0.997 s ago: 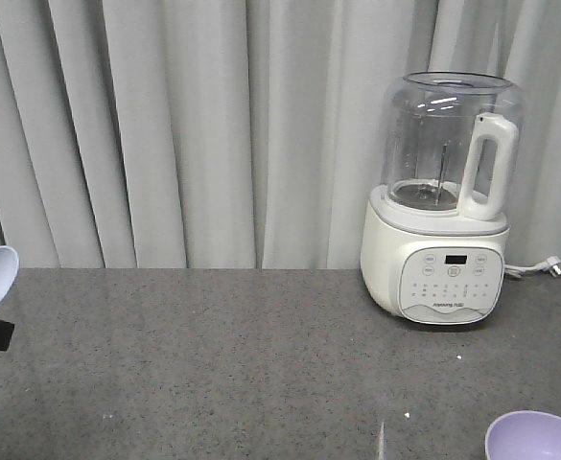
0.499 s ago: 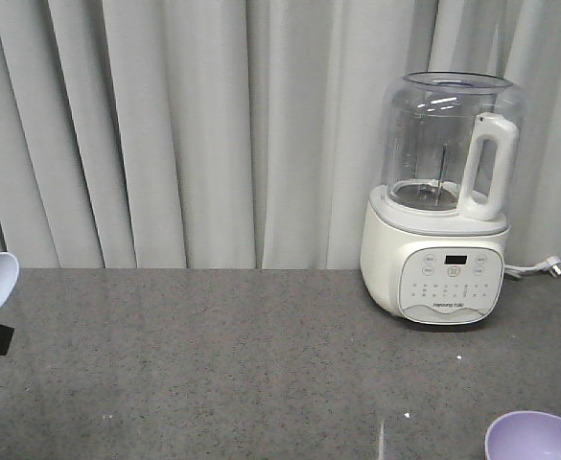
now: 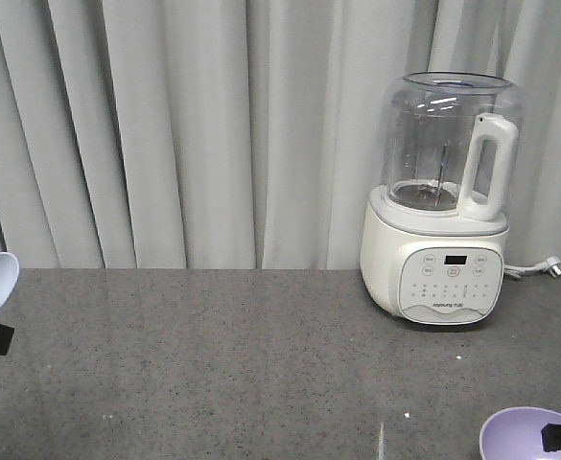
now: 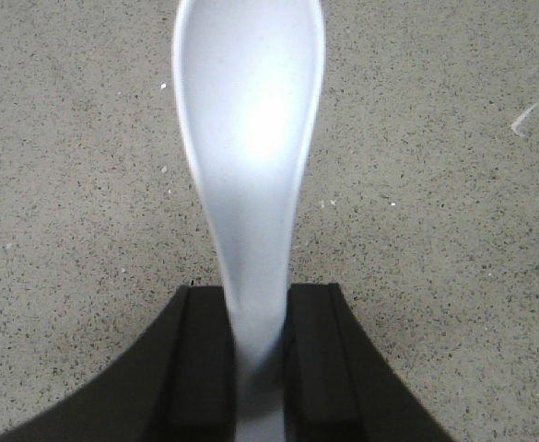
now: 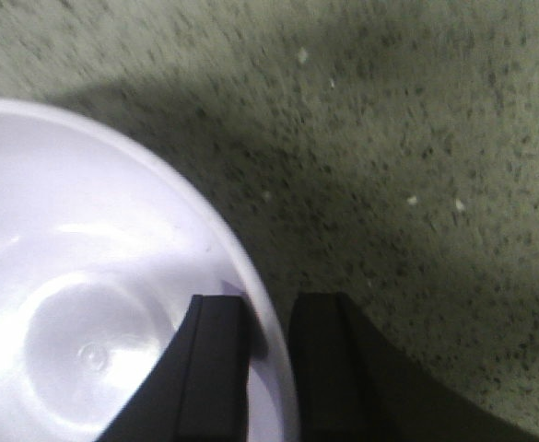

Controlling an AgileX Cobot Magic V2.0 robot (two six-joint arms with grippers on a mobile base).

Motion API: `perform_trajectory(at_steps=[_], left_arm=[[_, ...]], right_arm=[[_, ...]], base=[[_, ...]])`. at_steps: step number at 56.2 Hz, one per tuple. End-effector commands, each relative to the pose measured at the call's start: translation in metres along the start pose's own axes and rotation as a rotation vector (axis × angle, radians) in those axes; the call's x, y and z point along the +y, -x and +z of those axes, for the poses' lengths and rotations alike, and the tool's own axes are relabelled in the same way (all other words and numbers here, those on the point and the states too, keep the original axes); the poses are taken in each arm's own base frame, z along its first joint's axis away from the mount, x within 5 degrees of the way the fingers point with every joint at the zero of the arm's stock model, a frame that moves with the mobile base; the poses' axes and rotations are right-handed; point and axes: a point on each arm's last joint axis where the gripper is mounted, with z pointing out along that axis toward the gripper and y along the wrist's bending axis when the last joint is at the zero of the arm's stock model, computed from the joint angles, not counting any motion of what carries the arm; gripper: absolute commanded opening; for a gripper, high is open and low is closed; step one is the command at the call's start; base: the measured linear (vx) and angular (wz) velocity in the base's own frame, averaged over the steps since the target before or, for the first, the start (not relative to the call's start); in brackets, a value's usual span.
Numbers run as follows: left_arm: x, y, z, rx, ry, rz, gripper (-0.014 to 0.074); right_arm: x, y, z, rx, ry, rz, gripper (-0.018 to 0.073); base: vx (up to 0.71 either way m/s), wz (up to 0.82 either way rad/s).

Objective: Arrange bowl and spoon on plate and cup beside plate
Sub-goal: 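Grip the lilac bowl rim with the right gripper and lift it, then drive the base to the counter with the pale blue plate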

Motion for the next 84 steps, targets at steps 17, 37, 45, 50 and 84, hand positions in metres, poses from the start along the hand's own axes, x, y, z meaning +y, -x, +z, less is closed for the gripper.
perform_trajectory(at_steps=[17,37,45,50,84], left_arm=[[-0.002,0.016,-0.019,-0.169,-0.007,0.024,-0.0006],[-0.013,0.012,-0.067,-0.392,-0.105,0.023,-0.0006],[-0.017,-0.013,-0.089,-0.514,-0.141,0.062,-0.0006],[-0.017,-0.033,-0.099,-0.571,-0.140,0.057,-0.0006],[-0.013,-0.087,-0.128,-0.796,-0.107,0.038,-0.0005]], right_arm=[[0.002,0.003,-0.094,-0.431,0.007,-0.138,-0.0012],[0.019,-0.048,-0.213,-0.953,0.165,-0.278,-0.0012],[0.025,-0.068,-0.238,-1.063,0.235,-0.318,-0.0012],[0.028,-0.079,-0.245,-1.082,0.262,-0.354,-0.0012],[0.034,-0.090,-0.251,-1.091,0.295,-0.416,-0.0008]], base=[[0.00,0.00],[0.00,0.00],[0.00,0.00],[0.00,0.00],[0.00,0.00]])
